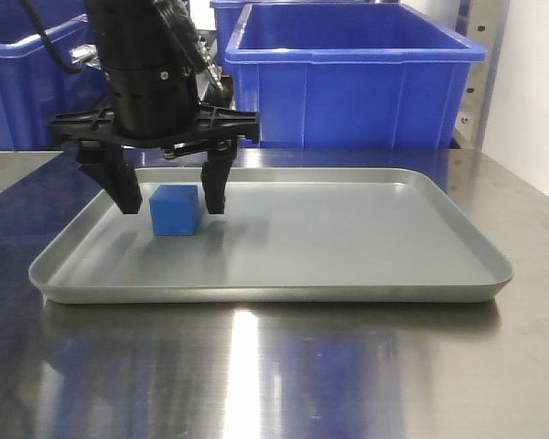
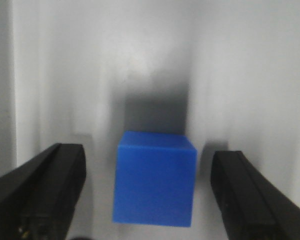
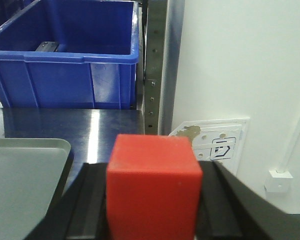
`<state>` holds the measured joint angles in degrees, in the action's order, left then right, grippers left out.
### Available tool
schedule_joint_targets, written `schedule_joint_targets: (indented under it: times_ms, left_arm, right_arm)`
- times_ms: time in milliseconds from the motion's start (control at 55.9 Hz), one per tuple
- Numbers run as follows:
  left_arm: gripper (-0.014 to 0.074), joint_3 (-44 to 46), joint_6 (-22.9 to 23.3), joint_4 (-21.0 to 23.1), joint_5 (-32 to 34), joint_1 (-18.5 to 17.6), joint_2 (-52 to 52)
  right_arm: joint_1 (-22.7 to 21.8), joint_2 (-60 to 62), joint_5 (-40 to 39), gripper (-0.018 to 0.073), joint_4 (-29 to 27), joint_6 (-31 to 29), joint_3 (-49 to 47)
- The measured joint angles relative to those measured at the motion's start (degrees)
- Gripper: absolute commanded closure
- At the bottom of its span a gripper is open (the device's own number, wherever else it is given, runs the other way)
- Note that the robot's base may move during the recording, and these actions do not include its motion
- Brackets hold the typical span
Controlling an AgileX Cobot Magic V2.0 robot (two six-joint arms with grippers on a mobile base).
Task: Sort and place red and blue blocks on shelf
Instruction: 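Lower the left gripper onto the blue cube and close it, then lift the blue cube off the tray with the left gripper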
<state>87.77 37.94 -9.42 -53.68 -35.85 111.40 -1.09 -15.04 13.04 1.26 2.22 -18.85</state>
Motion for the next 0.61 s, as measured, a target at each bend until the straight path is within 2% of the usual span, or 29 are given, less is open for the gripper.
schedule_joint_targets:
  times_ms: [107, 215, 609]
  left_arm:
    - [0.0237, 0.00, 0.04, 0.00, 0.00, 0.00, 0.04]
    - [0.0290, 0.00, 0.04, 0.00, 0.00, 0.00, 0.04]
    - [0.0299, 0.00, 0.04, 0.00, 0.00, 0.10, -0.11]
  right_arm:
    - [0.00, 0.00, 0.00, 0.0186, 0.00, 0.00, 0.00]
    - [0.00, 0.00, 0.00, 0.0186, 0.00, 0.00, 0.00]
    - [0.00, 0.00, 0.00, 0.0186, 0.00, 0.00, 0.00]
